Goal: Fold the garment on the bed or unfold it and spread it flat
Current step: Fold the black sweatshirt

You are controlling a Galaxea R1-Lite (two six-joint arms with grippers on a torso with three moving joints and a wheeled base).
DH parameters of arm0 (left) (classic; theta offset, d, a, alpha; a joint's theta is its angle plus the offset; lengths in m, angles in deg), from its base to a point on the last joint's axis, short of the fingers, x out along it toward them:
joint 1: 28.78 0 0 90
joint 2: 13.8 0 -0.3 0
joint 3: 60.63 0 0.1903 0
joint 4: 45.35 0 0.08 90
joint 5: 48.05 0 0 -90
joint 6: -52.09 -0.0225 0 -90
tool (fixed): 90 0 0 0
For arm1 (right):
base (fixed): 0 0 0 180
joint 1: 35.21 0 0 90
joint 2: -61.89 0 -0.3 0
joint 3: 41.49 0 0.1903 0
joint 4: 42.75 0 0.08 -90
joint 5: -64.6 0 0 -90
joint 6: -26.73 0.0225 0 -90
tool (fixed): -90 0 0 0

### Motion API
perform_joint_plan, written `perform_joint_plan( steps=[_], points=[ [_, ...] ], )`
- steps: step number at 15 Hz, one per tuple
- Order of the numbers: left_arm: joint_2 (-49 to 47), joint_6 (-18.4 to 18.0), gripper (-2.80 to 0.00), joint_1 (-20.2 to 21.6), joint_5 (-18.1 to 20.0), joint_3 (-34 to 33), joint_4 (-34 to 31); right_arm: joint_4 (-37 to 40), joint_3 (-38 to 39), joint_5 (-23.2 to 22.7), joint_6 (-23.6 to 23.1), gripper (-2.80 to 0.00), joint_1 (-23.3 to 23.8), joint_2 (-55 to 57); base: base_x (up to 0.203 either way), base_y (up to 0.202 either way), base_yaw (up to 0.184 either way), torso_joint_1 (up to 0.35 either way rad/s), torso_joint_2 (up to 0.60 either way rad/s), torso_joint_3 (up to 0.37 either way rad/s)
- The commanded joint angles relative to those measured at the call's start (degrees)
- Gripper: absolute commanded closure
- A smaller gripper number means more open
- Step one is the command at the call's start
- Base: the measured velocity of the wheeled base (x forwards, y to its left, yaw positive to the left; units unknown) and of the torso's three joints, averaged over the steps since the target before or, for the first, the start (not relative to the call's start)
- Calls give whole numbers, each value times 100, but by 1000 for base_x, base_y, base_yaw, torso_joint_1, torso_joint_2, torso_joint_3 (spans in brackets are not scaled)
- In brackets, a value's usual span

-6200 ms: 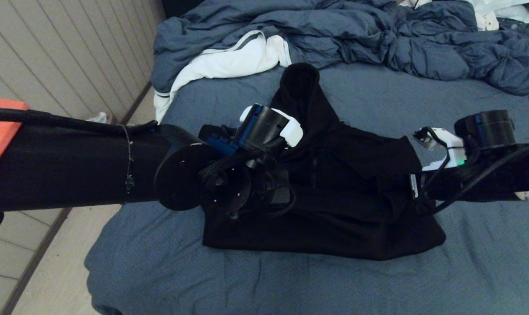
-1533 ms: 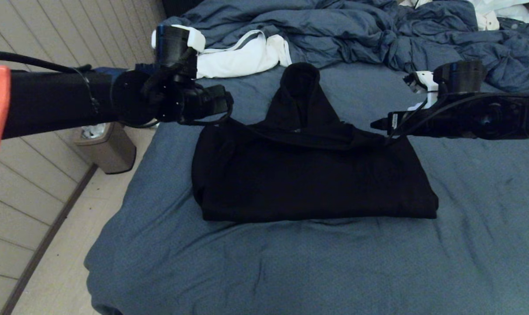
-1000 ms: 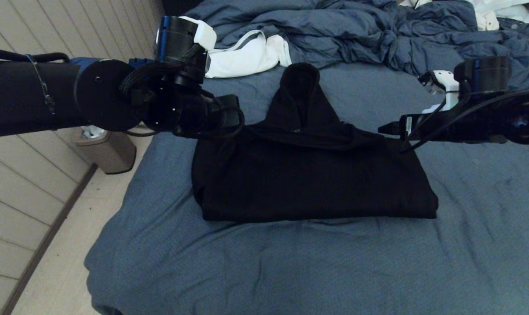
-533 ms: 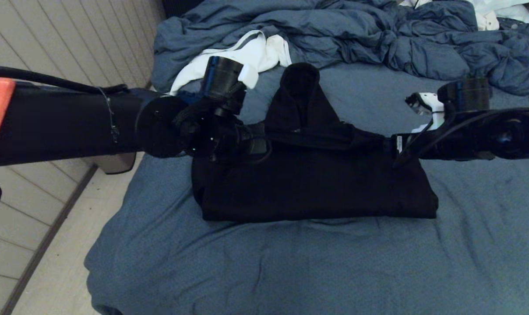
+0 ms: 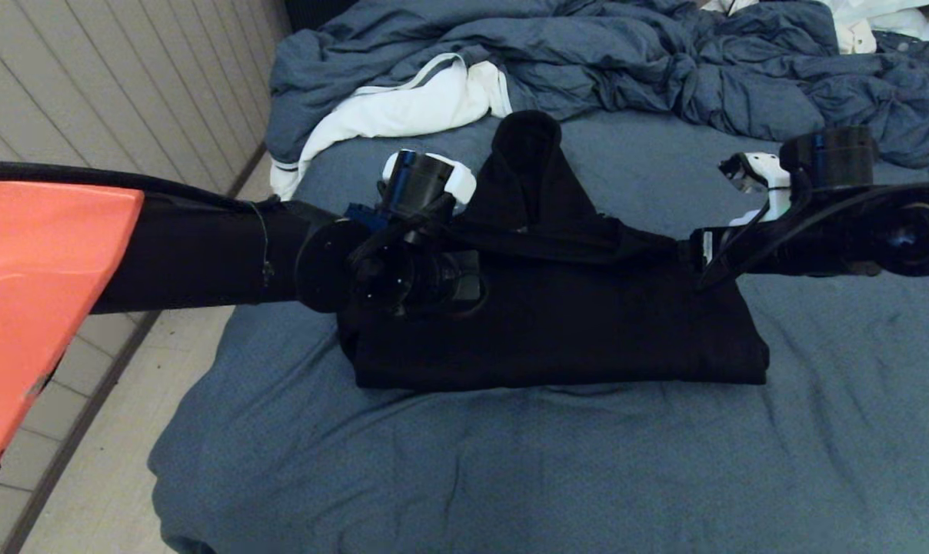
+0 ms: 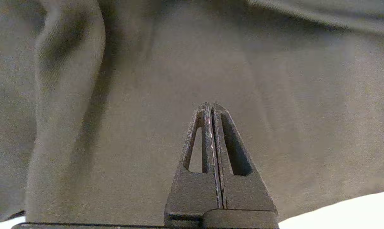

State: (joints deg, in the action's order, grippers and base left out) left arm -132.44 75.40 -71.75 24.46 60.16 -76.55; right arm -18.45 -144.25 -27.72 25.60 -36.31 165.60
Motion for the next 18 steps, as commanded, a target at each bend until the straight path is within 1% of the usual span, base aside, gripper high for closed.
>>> perform_joint_plan(
  steps=[1, 3, 4, 9, 13, 15, 18],
  points=[
    [-12, 16, 0, 1, -31, -168, 126, -13, 73, -10, 5, -280, 19, -96, 0, 0, 0, 0, 0, 0],
    [16, 16, 0, 8, -36, -224, 194, -14, 119, -10, -47, -280, 3, -126, 0, 0, 0, 0, 0, 0],
    [7, 8, 0, 7, -43, -210, 194, -21, 106, 20, -44, 0, 0, -115, 0, 0, 0, 0, 0, 0],
    [-37, -63, 0, 17, -53, 4, 203, -137, 117, 21, -27, 0, -22, -140, 0, 0, 0, 0, 0, 0],
    [-141, -3, 0, 76, -53, -13, 211, -128, 282, 16, -28, 0, -117, 42, 0, 0, 0, 0, 0, 0],
    [-173, -2, 0, 136, -53, -4, 212, -142, 223, 24, 5, 0, -172, 189, 0, 0, 0, 0, 0, 0],
    [-244, -10, 0, 354, -24, 72, 212, -146, 65, 29, 9, 0, -207, 407, 0, 0, 0, 0, 0, 0]
  ],
)
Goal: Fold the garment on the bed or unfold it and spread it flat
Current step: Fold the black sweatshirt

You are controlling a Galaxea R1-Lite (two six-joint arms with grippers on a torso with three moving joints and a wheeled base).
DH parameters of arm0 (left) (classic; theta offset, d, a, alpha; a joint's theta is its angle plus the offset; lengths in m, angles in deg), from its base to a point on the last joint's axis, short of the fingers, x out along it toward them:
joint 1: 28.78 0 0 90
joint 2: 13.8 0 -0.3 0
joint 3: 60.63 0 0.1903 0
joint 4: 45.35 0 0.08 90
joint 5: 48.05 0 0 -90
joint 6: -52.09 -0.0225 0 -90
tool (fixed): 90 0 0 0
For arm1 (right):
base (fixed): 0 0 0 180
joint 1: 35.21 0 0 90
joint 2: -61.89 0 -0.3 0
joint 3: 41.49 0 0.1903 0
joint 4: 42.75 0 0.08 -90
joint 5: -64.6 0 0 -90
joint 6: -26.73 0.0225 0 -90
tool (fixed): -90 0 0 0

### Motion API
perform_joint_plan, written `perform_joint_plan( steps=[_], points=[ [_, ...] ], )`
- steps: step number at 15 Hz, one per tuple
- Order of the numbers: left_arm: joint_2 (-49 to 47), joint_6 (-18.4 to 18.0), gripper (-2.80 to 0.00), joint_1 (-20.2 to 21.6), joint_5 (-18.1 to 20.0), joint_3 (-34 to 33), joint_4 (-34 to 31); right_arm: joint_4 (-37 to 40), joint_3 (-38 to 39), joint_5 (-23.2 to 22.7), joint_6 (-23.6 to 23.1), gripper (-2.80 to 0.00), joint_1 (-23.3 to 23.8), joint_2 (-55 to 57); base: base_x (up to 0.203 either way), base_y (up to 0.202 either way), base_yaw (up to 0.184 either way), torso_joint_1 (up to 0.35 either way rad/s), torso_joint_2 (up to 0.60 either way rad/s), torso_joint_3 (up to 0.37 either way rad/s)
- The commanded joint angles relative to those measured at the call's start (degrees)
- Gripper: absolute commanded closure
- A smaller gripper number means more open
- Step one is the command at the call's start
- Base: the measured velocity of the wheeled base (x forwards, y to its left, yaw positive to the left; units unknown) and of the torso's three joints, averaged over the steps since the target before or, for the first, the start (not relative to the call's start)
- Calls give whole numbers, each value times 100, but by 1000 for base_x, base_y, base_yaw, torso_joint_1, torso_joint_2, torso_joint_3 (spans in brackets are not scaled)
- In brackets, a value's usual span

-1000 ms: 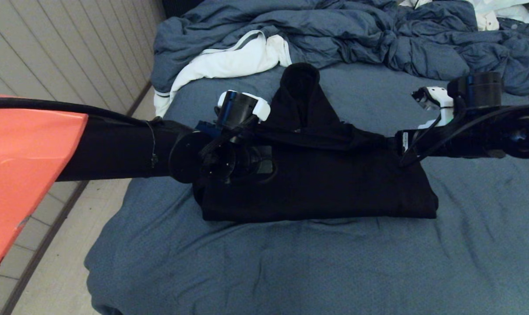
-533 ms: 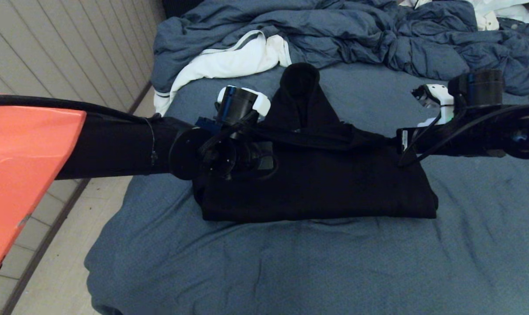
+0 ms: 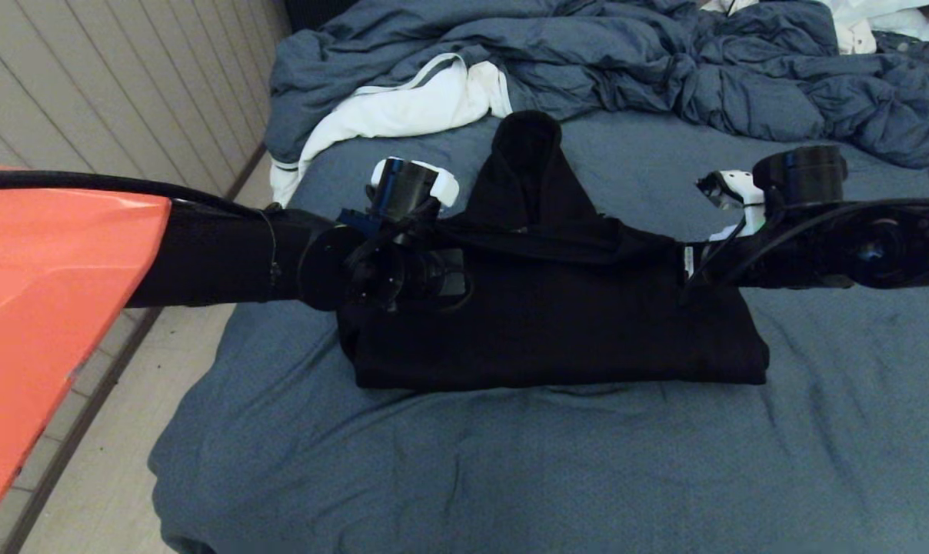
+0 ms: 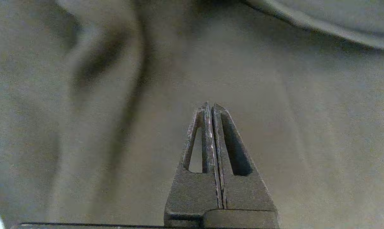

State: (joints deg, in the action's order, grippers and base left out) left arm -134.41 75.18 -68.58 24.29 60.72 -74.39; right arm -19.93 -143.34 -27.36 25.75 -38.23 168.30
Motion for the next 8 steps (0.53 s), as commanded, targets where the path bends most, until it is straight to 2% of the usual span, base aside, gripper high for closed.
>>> perform_joint_plan(
  steps=[1, 3, 6, 8],
  points=[
    [-131, 19, 0, 96, -21, 86, 3, -22, -122, 12, 5, 0, -63, 289, 0, 0, 0, 0, 0, 0],
    [-298, 5, 0, 229, -34, 310, 164, -477, -247, 197, 23, 0, -87, 644, 0, 0, 0, 0, 0, 0],
    [-327, -45, 0, 475, -41, 338, 340, -1800, -388, 999, 56, 0, -203, 1259, 0, 0, 0, 0, 0, 0],
    [-302, -59, 0, 689, -35, 404, 390, -2047, -658, 1200, 62, 0, -246, 1458, 0, 0, 0, 0, 0, 0]
  ],
)
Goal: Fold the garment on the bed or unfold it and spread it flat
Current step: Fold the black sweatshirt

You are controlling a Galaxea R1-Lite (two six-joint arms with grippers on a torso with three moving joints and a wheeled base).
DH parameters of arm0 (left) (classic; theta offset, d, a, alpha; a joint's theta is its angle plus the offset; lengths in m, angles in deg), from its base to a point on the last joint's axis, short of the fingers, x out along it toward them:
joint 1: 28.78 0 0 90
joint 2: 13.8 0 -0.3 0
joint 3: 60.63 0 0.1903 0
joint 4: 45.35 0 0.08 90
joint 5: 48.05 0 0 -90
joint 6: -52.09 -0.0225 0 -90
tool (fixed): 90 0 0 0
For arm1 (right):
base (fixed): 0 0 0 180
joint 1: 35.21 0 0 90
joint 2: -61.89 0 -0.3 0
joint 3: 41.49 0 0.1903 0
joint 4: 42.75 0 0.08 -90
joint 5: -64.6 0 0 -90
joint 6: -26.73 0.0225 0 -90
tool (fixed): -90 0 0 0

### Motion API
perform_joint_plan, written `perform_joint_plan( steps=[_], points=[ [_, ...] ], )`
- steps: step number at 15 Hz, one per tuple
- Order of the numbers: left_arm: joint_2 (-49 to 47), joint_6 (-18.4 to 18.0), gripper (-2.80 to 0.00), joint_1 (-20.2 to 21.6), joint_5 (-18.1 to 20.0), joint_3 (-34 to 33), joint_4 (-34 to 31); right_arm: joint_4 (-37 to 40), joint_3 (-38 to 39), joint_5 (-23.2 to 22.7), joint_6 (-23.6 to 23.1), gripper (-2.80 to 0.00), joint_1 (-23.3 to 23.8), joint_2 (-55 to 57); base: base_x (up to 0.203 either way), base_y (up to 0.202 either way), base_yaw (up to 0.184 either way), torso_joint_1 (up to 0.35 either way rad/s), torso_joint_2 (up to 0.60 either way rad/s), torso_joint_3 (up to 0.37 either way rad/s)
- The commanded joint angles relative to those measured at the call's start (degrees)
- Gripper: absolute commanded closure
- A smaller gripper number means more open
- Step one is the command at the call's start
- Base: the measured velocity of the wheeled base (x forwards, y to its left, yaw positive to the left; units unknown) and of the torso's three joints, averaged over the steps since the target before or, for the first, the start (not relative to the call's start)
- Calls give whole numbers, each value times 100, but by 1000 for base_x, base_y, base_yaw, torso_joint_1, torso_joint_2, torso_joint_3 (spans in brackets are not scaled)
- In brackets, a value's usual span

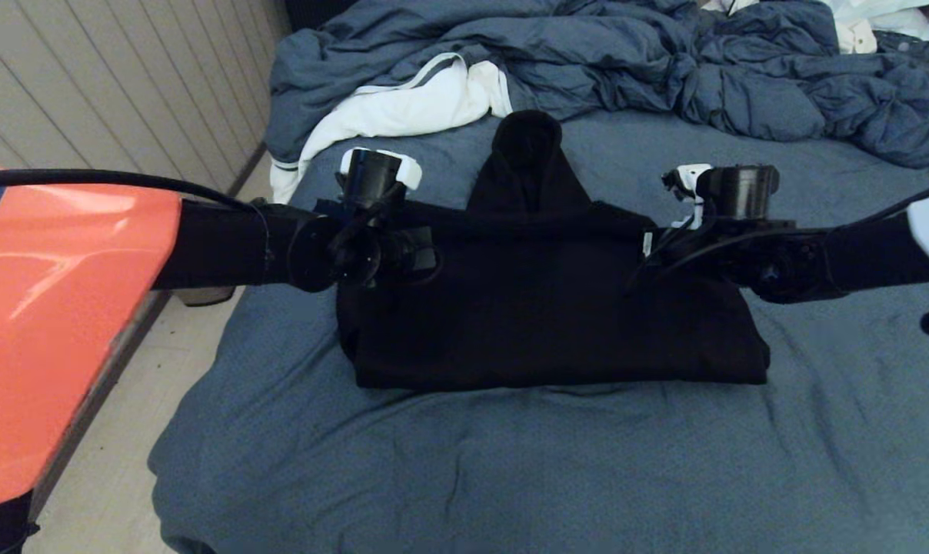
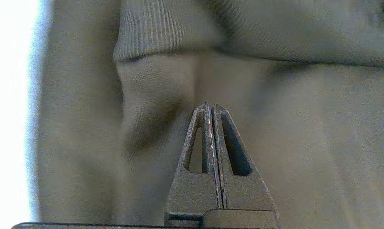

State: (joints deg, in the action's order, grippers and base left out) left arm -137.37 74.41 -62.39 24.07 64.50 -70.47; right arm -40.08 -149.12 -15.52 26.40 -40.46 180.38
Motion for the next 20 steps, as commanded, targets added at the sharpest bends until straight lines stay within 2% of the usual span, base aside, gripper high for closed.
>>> perform_joint_plan(
  steps=[1, 3, 7, 12, 15, 18, 20],
  points=[
    [-2, 19, 0, 167, -6, 27, 2, -39, -164, 29, -2, 0, -21, 299, 0, 0, 0, 0, 0, 0],
    [-9, 32, 0, 341, 27, 44, 25, -47, -349, 83, 7, 0, 0, 373, 0, 0, 0, 0, 0, 0],
    [92, 44, 0, 382, 31, 45, 25, -31, -473, 141, 1, 0, 63, 251, 0, 0, 0, 0, 0, 0],
    [1010, 37, 0, 374, 31, -50, -243, 402, -277, 95, 27, 0, 296, -709, 0, 0, 0, 0, 0, 0],
    [1616, 76, 0, 374, 23, -299, -744, 1260, -281, -171, 397, 0, 598, -1266, 0, 0, 0, 0, 0, 0],
    [2243, 205, 0, 485, 16, -1198, -813, 2669, -492, -831, 1034, 0, 989, -1505, 0, 0, 0, 0, 0, 0],
    [2576, 306, 0, 579, 38, -1887, -822, 3804, -607, -1152, 1194, 0, 1296, -1654, 0, 0, 0, 0, 0, 0]
  ],
)
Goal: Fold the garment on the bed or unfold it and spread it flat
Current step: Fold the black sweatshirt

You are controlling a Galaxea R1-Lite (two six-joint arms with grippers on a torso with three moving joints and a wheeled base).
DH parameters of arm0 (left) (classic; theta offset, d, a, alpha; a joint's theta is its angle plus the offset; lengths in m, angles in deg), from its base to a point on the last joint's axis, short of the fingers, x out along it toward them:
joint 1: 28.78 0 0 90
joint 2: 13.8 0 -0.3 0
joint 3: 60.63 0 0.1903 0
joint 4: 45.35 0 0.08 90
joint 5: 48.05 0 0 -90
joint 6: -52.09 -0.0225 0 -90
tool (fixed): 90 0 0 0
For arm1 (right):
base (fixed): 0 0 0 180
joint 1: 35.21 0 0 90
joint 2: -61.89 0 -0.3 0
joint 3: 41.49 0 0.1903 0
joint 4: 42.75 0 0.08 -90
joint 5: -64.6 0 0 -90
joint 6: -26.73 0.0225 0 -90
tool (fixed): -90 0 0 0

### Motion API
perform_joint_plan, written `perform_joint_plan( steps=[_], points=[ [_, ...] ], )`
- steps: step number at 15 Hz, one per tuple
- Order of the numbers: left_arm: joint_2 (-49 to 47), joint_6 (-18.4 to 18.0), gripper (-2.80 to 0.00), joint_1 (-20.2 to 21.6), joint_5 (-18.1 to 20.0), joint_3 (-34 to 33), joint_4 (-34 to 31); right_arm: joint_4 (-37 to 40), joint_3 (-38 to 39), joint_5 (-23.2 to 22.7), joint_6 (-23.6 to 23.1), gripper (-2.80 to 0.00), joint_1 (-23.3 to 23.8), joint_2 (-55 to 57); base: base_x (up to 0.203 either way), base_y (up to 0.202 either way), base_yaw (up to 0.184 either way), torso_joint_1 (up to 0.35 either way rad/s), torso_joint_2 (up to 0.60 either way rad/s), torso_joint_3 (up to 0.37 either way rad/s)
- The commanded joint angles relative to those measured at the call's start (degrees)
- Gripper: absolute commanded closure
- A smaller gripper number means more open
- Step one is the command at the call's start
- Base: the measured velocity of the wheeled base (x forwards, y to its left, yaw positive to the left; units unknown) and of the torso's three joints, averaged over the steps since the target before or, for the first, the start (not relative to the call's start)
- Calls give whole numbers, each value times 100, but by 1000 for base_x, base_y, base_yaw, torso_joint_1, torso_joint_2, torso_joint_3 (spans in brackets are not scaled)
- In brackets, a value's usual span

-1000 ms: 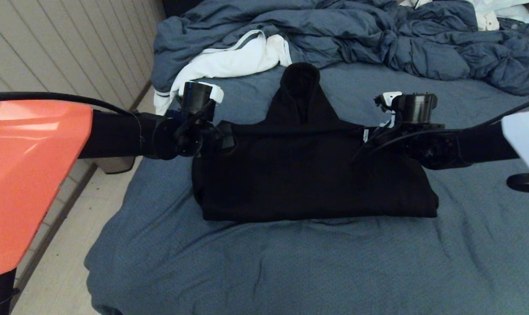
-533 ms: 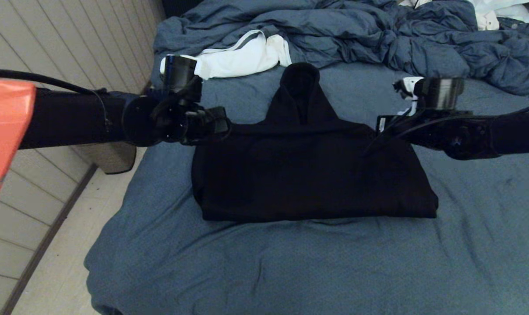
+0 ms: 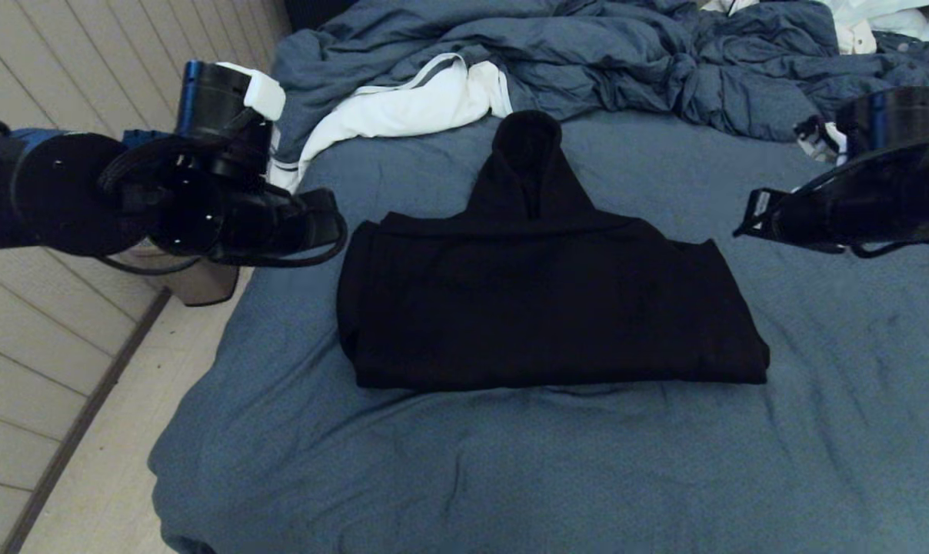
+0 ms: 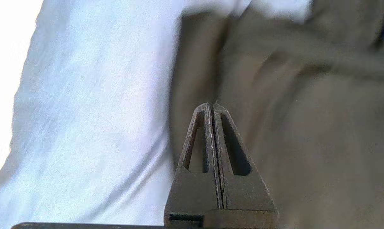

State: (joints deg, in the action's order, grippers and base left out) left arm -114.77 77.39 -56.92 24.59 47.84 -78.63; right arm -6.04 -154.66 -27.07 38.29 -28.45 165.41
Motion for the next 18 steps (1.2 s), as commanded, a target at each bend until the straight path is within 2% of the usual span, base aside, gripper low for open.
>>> perform_joint_plan(
  steps=[1, 3, 6, 8, 9, 11, 12, 13, 15, 17, 18],
  points=[
    [491, 54, 0, 62, 18, -613, 1, 795, -11, -286, 34, 0, 346, -265, 0, 0, 0, 0, 0, 0],
    [884, 211, 0, 102, 263, -1259, 16, 1239, 220, -1022, 35, 0, 769, -486, 0, 0, 0, 0, 0, 0],
    [1280, 446, 0, 483, 1495, -1831, 20, 1581, 759, -1947, -123, 0, 1387, -709, 0, 0, 0, 0, 0, 0],
    [1274, 671, 0, 728, 2342, -1949, 26, 1577, 1225, -2264, -257, 0, 1555, -790, 0, 0, 0, 0, 0, 0],
    [1197, 855, 0, 849, 2650, -1974, 35, 1563, 1395, -2659, -303, 0, 1657, -808, 0, 0, 0, 0, 0, 0],
    [930, 917, 0, 923, 2898, -1954, 342, 1554, 1557, -3335, -459, 0, 1869, -804, 0, 0, 0, 0, 0, 0],
    [806, 934, 0, 930, 2935, -1926, 709, 1556, 1653, -3487, -546, 0, 1930, -845, 0, 0, 0, 0, 0, 0],
    [742, 970, 0, 929, 2934, -1963, 947, 1547, 1749, -3530, -573, 0, 1967, -917, 0, 0, 0, 0, 0, 0],
    [727, 1001, 0, 969, 2939, -2071, 984, 1284, 2108, -3638, -628, 0, 2055, -972, 0, 0, 0, 0, 0, 0],
    [607, 991, 0, 986, 2921, -2315, 1020, 440, 2611, -3691, -659, 0, 2097, -946, 0, 0, 0, 0, 0, 0],
    [569, 994, -280, 996, 2937, -2322, 1023, 71, 2833, -3682, -676, -280, 2105, -975, 0, 0, 0, 0, 0, 0]
  ],
)
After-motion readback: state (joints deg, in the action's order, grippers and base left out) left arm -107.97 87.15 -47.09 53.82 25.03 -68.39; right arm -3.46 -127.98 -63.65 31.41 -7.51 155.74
